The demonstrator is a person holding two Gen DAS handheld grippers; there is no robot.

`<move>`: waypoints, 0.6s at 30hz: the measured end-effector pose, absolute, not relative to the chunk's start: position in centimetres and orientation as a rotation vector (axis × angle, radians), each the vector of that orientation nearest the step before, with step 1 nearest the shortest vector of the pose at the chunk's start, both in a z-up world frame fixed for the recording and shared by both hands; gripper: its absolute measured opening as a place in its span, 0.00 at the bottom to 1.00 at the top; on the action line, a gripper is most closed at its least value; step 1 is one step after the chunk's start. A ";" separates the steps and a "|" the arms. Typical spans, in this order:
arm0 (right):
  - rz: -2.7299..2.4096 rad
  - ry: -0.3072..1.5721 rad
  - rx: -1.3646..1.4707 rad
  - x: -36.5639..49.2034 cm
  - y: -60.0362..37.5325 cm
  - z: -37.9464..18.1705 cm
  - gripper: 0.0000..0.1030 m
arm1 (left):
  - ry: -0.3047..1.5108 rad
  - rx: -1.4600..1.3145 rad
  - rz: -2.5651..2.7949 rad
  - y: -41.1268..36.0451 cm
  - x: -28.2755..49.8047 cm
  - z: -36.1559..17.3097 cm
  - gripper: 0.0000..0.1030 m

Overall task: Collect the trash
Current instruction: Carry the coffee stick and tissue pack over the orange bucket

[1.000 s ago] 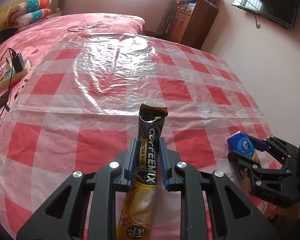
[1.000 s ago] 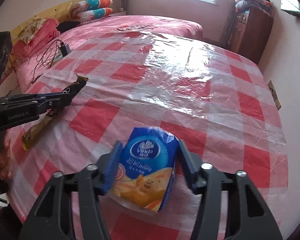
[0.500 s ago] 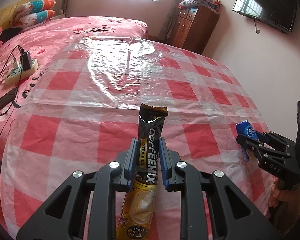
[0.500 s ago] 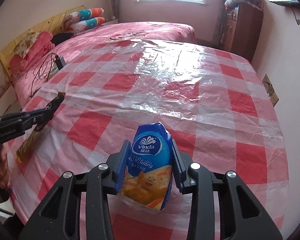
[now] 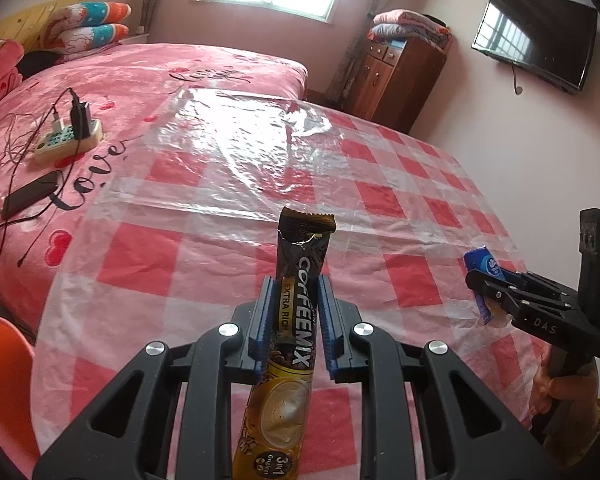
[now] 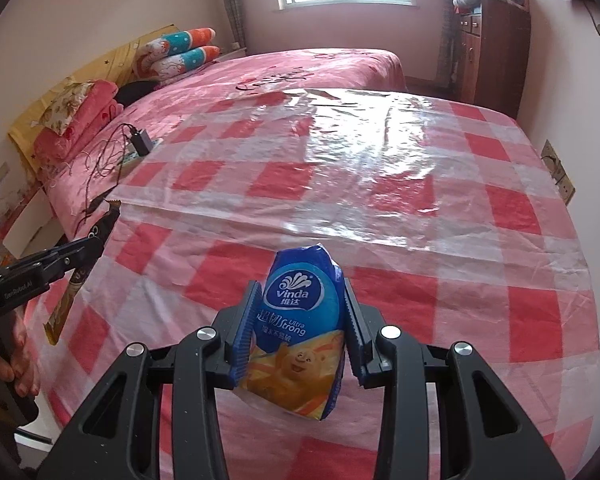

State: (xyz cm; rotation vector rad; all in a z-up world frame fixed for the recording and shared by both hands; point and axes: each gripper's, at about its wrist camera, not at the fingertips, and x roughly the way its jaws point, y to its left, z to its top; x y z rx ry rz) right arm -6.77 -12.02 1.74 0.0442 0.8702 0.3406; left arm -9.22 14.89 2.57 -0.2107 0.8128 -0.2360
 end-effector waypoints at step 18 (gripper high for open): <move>0.561 0.897 0.051 -7.2 -2.7 3.6 0.39 | 0.737 -0.301 -0.193 20.9 -12.6 4.1 0.22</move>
